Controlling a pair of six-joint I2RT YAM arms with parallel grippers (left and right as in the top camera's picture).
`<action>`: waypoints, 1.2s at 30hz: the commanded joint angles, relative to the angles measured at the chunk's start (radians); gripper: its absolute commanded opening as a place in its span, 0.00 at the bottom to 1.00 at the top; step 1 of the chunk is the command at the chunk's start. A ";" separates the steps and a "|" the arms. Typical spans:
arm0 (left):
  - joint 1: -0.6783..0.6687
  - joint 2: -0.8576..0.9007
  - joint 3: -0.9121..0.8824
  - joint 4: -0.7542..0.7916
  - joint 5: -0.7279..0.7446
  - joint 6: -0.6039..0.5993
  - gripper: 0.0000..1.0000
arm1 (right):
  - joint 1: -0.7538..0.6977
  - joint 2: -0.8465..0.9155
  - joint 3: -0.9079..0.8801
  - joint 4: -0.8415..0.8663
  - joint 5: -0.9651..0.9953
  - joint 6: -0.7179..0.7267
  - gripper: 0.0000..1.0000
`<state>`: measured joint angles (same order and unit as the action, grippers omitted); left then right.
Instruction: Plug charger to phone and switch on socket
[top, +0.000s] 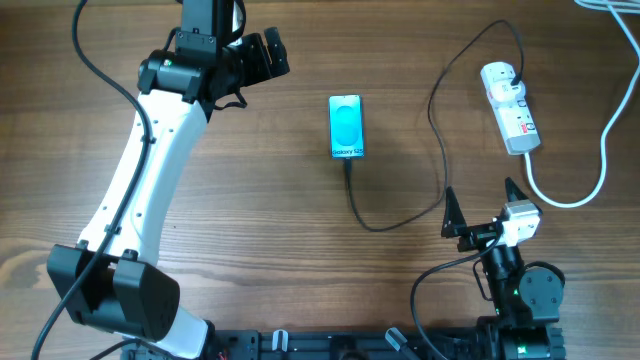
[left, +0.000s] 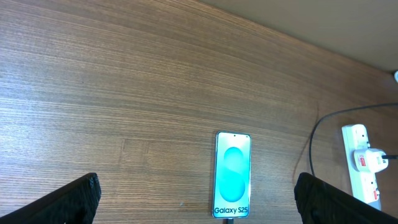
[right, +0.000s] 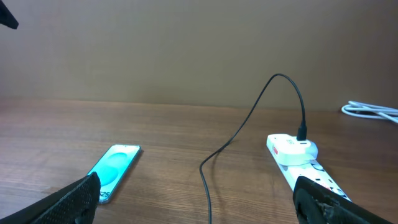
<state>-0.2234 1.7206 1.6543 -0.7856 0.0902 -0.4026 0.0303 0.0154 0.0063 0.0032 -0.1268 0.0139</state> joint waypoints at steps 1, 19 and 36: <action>-0.002 0.003 0.001 0.002 -0.013 0.005 1.00 | 0.006 -0.012 -0.001 -0.002 0.022 -0.023 1.00; -0.002 0.003 0.001 0.002 -0.013 0.005 1.00 | 0.005 -0.012 -0.001 -0.002 0.048 0.013 1.00; -0.002 0.003 0.001 0.002 -0.013 0.005 1.00 | 0.005 -0.012 -0.001 -0.002 0.048 0.013 1.00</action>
<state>-0.2234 1.7206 1.6543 -0.7856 0.0902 -0.4026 0.0303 0.0154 0.0063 -0.0006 -0.0956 0.0105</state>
